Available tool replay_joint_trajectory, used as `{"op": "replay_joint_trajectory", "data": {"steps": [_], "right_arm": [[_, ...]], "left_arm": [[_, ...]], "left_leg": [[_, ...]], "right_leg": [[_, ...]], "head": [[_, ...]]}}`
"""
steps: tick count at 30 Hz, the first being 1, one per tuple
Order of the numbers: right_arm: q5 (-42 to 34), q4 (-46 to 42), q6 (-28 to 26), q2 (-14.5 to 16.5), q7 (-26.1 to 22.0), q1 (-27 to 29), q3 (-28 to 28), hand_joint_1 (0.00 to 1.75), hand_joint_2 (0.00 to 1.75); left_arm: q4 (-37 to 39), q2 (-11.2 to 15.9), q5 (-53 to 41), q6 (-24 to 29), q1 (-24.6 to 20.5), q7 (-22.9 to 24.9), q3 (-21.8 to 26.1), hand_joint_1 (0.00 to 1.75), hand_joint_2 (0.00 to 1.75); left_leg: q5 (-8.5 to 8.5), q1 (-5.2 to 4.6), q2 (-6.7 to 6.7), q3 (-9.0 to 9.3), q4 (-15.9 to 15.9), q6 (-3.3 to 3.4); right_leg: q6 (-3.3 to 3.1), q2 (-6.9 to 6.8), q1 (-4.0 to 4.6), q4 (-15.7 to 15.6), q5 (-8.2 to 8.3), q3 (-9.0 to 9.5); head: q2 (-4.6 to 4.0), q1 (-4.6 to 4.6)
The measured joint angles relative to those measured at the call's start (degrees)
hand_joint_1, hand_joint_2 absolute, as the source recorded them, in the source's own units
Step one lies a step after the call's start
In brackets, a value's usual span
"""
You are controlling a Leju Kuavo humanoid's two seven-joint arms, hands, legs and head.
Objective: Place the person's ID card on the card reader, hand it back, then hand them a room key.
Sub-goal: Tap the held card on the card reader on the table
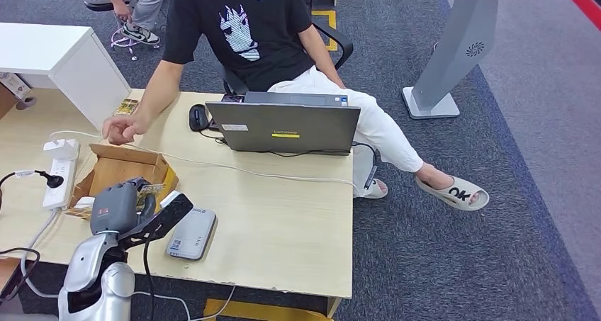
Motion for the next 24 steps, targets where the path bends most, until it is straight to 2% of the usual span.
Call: {"op": "replay_joint_trajectory", "data": {"steps": [15,20,24], "right_arm": [[0.02,0.12,0.05,0.00,-0.02,0.00,-0.02,0.00,1.75],[2.63,0.13,1.21,0.00,-1.68,0.00,-0.02,0.00,1.75],[3.18,0.14,1.39,0.00,-2.04,0.00,-0.02,0.00,1.75]], "left_arm": [[0.16,-0.01,0.00,-0.06,-0.01,-0.07,-0.04,1.75,1.75],[0.85,0.08,-1.25,-5.68,0.99,-5.24,-3.30,1.75,1.75],[1.45,0.03,-1.50,-6.79,1.60,-6.31,-5.79,1.75,1.75]], "left_leg": [[0.00,0.00,0.00,0.00,0.00,0.00],[0.00,-0.02,-0.02,-0.02,0.00,0.00],[-0.01,-0.05,0.00,-0.01,0.00,0.01]], "right_leg": [[0.00,0.00,0.00,0.00,0.00,0.00],[0.00,-0.03,-0.02,0.00,0.00,0.02],[0.01,0.00,-0.04,0.00,0.01,0.00]], "head": [[0.00,0.00],[0.00,-0.01],[0.00,0.00]]}}
